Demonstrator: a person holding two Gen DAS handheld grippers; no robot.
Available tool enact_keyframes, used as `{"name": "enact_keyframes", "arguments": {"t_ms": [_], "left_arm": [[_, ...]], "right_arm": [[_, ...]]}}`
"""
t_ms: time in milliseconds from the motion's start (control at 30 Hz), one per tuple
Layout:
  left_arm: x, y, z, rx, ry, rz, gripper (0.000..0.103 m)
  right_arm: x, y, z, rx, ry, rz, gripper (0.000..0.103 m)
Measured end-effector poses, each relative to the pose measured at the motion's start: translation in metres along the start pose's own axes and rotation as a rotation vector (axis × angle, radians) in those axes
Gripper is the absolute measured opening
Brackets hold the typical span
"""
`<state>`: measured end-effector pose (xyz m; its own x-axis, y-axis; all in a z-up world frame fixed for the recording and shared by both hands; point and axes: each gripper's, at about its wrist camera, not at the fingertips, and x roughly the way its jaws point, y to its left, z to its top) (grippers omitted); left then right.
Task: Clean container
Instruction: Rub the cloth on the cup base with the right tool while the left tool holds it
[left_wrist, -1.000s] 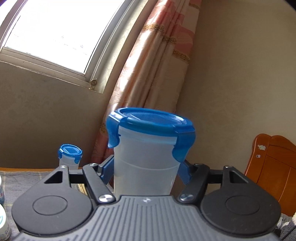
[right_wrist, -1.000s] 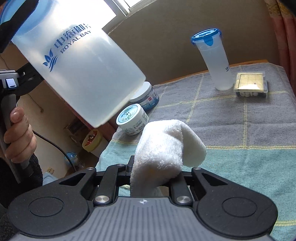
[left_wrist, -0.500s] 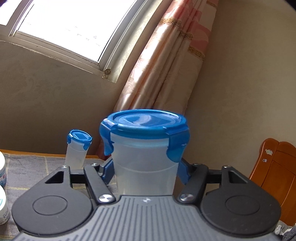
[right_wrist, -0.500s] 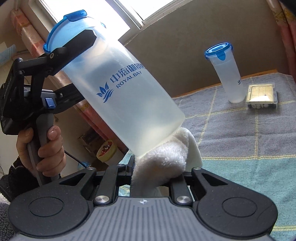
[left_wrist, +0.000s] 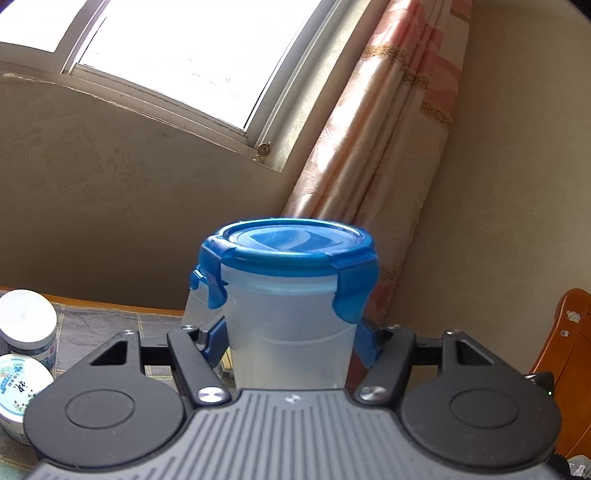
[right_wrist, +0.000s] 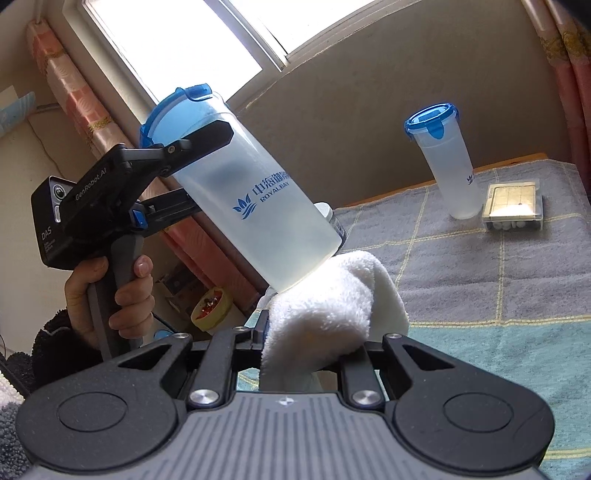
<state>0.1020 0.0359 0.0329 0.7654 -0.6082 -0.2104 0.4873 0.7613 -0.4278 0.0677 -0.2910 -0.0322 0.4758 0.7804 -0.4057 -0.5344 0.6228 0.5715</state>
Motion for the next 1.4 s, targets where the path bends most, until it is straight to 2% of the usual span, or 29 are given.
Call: {"name": "enact_keyframes", "arguments": {"t_ms": [133, 433, 700, 900, 1200, 1300, 1400], "left_arm": [[-0.005, 0.001, 0.005, -0.014, -0.021, -0.007, 0.066], [-0.006, -0.019, 0.012, -0.043, -0.023, -0.142, 0.066], [0.002, -0.025, 0.006, -0.046, 0.021, -0.15, 0.066], [0.0, -0.024, 0.007, -0.01, 0.024, -0.1, 0.066], [-0.003, -0.011, 0.003, 0.014, 0.036, 0.046, 0.066], [-0.005, -0.007, 0.004, -0.001, 0.032, 0.058, 0.066], [-0.01, -0.008, 0.009, -0.014, 0.016, 0.036, 0.066]], "right_arm": [[0.001, -0.002, -0.001, 0.007, 0.001, -0.017, 0.021], [0.014, 0.002, -0.001, 0.008, 0.019, -0.004, 0.021], [0.013, 0.012, 0.0, -0.02, 0.01, 0.034, 0.021], [0.009, 0.013, -0.001, -0.023, 0.003, 0.019, 0.021], [-0.007, 0.01, -0.002, -0.016, -0.028, -0.009, 0.021], [-0.01, 0.01, -0.003, -0.017, -0.034, -0.015, 0.021], [-0.009, 0.006, -0.004, -0.007, -0.031, -0.028, 0.021]]}}
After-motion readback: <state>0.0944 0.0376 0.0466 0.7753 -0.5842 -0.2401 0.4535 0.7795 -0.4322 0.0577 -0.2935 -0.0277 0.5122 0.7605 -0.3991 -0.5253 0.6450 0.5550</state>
